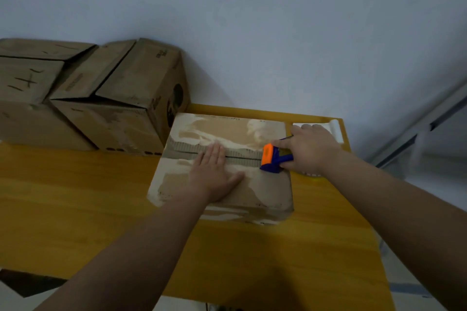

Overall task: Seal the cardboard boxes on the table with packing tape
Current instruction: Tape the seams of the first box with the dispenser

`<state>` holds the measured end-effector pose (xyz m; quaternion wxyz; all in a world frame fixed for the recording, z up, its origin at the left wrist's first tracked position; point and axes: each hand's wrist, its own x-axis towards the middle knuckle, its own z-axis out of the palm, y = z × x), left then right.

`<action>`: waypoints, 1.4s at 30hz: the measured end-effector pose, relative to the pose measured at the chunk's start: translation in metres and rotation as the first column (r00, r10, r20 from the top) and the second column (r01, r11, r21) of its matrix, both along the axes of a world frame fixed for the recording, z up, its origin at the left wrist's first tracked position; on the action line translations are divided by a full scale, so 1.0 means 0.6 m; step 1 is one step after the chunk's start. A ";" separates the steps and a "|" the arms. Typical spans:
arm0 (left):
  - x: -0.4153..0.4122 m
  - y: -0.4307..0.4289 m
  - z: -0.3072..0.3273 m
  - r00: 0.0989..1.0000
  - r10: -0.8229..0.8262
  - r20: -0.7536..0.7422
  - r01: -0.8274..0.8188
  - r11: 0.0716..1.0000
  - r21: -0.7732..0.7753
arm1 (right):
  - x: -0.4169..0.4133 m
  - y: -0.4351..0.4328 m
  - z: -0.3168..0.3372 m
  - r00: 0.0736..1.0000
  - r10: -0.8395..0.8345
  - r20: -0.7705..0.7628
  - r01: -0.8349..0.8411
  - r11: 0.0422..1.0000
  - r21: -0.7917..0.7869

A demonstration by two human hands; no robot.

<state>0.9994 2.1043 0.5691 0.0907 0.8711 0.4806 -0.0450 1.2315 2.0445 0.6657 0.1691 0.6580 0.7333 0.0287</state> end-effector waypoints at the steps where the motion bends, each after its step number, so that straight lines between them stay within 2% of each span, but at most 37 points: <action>1: 0.026 -0.013 0.000 1.000 -0.023 -0.004 0.023 1.000 -0.008 | 0.001 -0.001 -0.002 1.000 -0.005 -0.008 0.005 1.000 0.007; 4: 0.080 -0.038 0.000 0.994 -0.109 -0.026 0.107 0.993 -0.052 | 0.004 -0.007 -0.012 1.000 -0.018 -0.020 0.019 0.999 0.034; 6: 0.069 -0.030 0.003 0.990 -0.134 -0.040 0.131 0.990 -0.050 | 0.006 -0.010 -0.015 0.998 -0.030 -0.053 0.031 0.999 0.032; 10: -0.001 -0.010 0.012 0.997 -0.070 -0.031 0.068 0.997 -0.042 | -0.001 -0.011 -0.012 0.994 -0.025 -0.111 0.030 0.999 0.041; 14: -0.045 -0.021 0.015 0.998 -0.021 -0.061 0.019 0.999 -0.038 | -0.041 -0.002 -0.015 0.990 0.047 -0.131 -0.041 0.998 0.050; 17: -0.031 -0.024 0.020 0.997 0.009 -0.078 -0.010 1.000 -0.014 | -0.048 0.009 -0.009 0.989 0.071 -0.127 -0.066 0.997 0.042; 19: -0.003 -0.032 0.022 0.997 -0.028 -0.074 0.028 1.000 -0.001 | -0.046 0.014 -0.004 0.989 0.085 -0.119 -0.082 0.996 0.029; 23: 0.020 -0.035 0.018 0.998 -0.046 -0.045 0.043 0.997 -0.071 | -0.040 0.018 0.006 0.985 0.148 -0.084 -0.148 0.989 0.010; 27: 0.013 -0.032 0.017 0.998 -0.053 -0.043 0.050 0.997 -0.058 | 0.017 0.009 0.035 0.984 0.105 -0.140 -0.110 0.993 -0.029; 31: 0.016 -0.033 0.016 0.997 -0.059 -0.052 0.056 0.996 -0.065 | 0.073 -0.026 0.030 0.996 0.075 -0.040 -0.076 0.997 -0.033; 35: 0.049 -0.044 0.015 0.997 0.031 -0.066 -0.034 0.998 -0.048 | 0.055 -0.025 0.000 0.994 0.108 0.011 -0.107 0.994 -0.021; 39: 0.126 -0.090 0.014 0.986 -0.166 -0.026 0.164 0.985 -0.061 | 0.057 -0.015 0.000 0.996 0.092 0.001 -0.092 0.995 -0.037; 42: 0.108 -0.081 0.020 0.984 -0.181 0.004 0.180 0.981 -0.068 | 0.061 -0.016 -0.006 0.996 0.094 -0.012 -0.094 0.995 -0.032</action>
